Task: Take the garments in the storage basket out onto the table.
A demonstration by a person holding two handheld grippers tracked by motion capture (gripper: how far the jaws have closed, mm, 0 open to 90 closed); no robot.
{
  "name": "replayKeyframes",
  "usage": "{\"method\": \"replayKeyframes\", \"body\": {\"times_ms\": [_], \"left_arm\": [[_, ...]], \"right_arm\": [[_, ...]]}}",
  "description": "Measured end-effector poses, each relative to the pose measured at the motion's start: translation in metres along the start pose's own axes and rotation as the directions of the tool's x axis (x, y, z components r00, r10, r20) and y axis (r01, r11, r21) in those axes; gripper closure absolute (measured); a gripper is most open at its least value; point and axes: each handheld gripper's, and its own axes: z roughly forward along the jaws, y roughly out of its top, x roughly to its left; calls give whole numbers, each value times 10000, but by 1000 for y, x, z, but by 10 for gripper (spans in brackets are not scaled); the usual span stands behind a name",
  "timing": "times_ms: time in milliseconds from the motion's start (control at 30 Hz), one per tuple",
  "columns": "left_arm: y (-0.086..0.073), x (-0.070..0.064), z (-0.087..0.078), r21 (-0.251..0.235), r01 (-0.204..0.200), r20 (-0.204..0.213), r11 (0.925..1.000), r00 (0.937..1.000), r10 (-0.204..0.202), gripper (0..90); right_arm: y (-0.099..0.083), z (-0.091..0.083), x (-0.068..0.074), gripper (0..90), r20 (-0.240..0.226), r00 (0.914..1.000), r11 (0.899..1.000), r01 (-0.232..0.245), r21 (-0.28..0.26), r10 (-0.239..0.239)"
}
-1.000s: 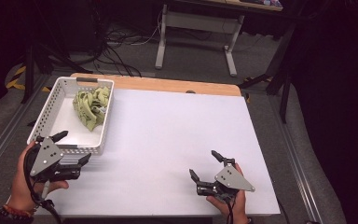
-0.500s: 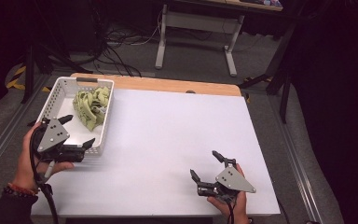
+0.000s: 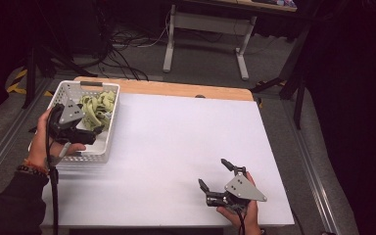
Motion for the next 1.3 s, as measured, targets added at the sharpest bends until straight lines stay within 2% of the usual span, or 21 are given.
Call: {"method": "replayKeyframes", "body": {"times_ms": [67, 167, 267, 367, 467, 533, 600, 767, 800, 833, 900, 1000, 1033, 1167, 1233, 1300], "left_arm": [[2, 9, 10, 245, 268, -3, 9993, 9996, -268, 74], [3, 24, 25, 782, 686, -37, 9946, 9976, -686, 65], [6, 36, 39, 1135, 1218, 103, 9860, 9923, -1238, 56], [8, 46, 53, 1614, 1462, -16, 9760, 9890, -1479, 49], [8, 55, 67, 2145, 1841, 17, 9592, 9820, -1889, 50], [7, 59, 78, 2700, 2106, 83, 9396, 9752, -2209, 48], [4, 61, 86, 3036, 2327, -98, 9239, 9704, -2412, 42], [-8, 64, 105, 3713, 3004, -47, 8786, 9468, -3218, 24], [-10, 64, 107, 3779, 3105, -77, 8722, 9431, -3324, 22], [-11, 64, 109, 3833, 3124, -42, 8692, 9416, -3366, 45], [-12, 64, 112, 3983, 2907, 148, 8700, 9463, -3230, 74], [-10, 60, 114, 4110, 2677, -152, 8714, 9578, -2871, 145], [-8, 58, 115, 4198, 2596, -400, 8697, 9626, -2680, 184], [-4, 51, 120, 4547, 1988, -801, 8682, 9799, -1825, 291], [-2, 49, 121, 4630, 1917, -980, 8654, 9814, -1649, 328], [-1, 47, 121, 4631, 1833, -1087, 8671, 9827, -1497, 383]], "right_arm": [[0, 0, 0, 93, -30, 10000, 10000, 59, 34, -58], [-1, 1, 1, 93, -57, 9999, 9999, 91, 76, -90], [-1, 0, 0, 92, -91, 9999, 9999, 124, 95, -123], [-2, 0, 0, 92, -143, 9999, 9999, 93, 115, -91], [-2, 0, 1, 92, -185, 9998, 9999, 92, 98, -90], [-3, -1, 1, 92, -212, 9997, 9999, 115, 120, -112], [-4, 0, 0, 92, -322, 9995, 9998, 64, 163, -58], [-5, 0, 3, 93, -450, 9989, 9997, 159, 194, -150], [-5, 0, 3, 92, -487, 9987, 9996, 188, 208, -178], [-6, 0, 4, 92, -514, 9985, 9996, 190, 201, -179], [-6, 1, 5, 93, -569, 9982, 9995, 193, 262, -178], [-7, 3, 7, 92, -692, 9973, 9991, 280, 334, -256], [-7, 4, 8, 93, -712, 9969, 9988, 346, 355, -320], [-7, 7, 9, 97, -764, 9967, 9987, 320, 409, -288], [-8, 9, 10, 98, -779, 9965, 9984, 329, 467, -292], [-8, 10, 11, 99, -827, 9959, 9981, 399, 478, -358]]}}
